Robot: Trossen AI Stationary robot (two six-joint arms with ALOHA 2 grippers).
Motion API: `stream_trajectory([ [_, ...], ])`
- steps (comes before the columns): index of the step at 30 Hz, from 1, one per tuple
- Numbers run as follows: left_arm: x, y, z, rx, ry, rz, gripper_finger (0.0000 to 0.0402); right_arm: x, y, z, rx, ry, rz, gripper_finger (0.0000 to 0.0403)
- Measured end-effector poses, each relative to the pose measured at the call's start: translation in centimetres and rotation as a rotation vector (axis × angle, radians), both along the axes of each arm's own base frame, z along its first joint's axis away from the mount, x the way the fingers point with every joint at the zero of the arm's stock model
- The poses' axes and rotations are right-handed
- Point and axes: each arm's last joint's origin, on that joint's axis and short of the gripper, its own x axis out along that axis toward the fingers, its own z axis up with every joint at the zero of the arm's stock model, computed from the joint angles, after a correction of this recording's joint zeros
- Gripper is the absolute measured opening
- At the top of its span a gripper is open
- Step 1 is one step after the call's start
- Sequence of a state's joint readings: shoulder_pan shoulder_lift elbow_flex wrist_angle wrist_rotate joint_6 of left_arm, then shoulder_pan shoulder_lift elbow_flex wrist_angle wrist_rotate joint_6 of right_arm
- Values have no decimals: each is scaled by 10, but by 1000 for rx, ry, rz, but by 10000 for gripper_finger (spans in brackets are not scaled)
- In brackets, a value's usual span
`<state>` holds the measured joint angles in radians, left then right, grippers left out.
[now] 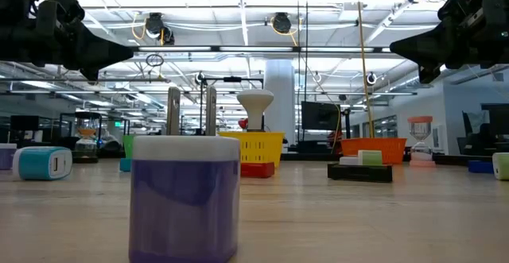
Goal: Pick & Place Office items
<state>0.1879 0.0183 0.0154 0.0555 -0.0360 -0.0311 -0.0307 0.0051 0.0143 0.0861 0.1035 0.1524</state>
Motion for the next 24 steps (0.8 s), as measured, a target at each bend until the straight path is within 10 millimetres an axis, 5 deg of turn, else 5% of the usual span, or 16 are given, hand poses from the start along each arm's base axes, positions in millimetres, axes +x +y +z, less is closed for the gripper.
stream_trajectory([
  [15,0,0,0,-18,-9,1,42,0,0,0,0,0,0,4],
  [24,-3,0,19,-204,-254,-13,42,0,0,0,0,0,0,4],
])
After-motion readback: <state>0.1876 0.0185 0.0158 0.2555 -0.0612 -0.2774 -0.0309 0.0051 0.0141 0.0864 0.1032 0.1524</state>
